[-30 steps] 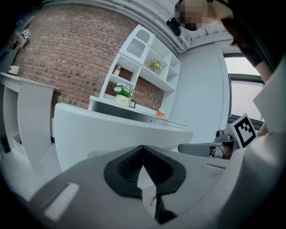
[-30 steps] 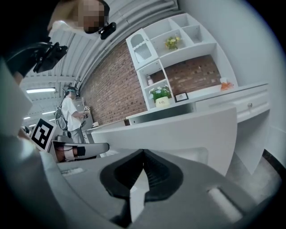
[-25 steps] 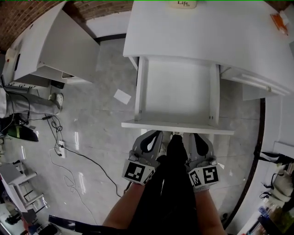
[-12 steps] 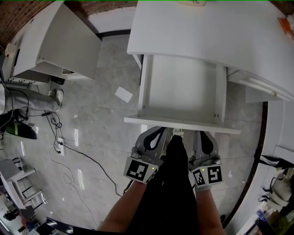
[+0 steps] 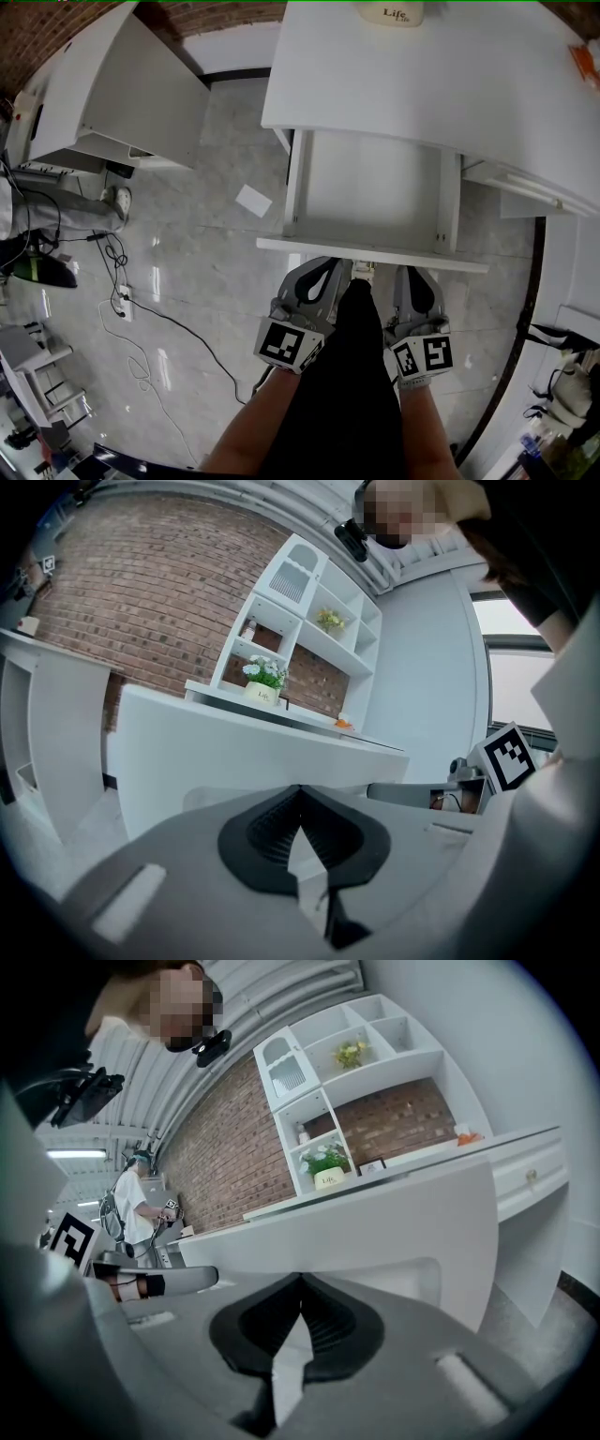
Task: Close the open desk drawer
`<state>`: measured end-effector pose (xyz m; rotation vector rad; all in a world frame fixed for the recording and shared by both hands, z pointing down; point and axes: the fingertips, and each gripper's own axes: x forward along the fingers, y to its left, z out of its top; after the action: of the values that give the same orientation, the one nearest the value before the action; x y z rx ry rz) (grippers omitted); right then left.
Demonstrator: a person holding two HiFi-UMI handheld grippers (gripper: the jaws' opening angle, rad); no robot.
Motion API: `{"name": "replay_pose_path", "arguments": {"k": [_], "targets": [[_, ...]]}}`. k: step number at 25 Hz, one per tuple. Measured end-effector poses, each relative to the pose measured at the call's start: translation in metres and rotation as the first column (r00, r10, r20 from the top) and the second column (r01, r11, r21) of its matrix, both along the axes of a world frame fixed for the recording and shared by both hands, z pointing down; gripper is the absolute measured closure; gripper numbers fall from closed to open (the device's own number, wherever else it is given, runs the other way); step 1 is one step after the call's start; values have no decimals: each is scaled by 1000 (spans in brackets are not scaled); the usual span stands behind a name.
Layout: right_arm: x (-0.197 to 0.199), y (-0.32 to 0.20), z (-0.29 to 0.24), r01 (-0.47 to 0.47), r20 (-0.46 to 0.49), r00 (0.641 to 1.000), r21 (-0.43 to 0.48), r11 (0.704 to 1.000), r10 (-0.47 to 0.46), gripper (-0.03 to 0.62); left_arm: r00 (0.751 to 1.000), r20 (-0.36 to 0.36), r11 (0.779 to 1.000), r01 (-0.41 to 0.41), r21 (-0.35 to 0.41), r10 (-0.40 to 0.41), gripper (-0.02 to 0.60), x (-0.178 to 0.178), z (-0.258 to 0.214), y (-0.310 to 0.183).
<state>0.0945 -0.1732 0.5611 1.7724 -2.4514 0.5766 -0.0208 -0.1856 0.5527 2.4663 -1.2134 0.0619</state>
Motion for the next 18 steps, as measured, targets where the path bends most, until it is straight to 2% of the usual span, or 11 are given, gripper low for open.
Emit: {"name": "replay_pose_path", "arguments": {"k": [18], "targets": [[5,-44,0,19,59,998,-1,1000,-19,594,999,11,999,51,-2,-51,578,5,0,-45]]}}
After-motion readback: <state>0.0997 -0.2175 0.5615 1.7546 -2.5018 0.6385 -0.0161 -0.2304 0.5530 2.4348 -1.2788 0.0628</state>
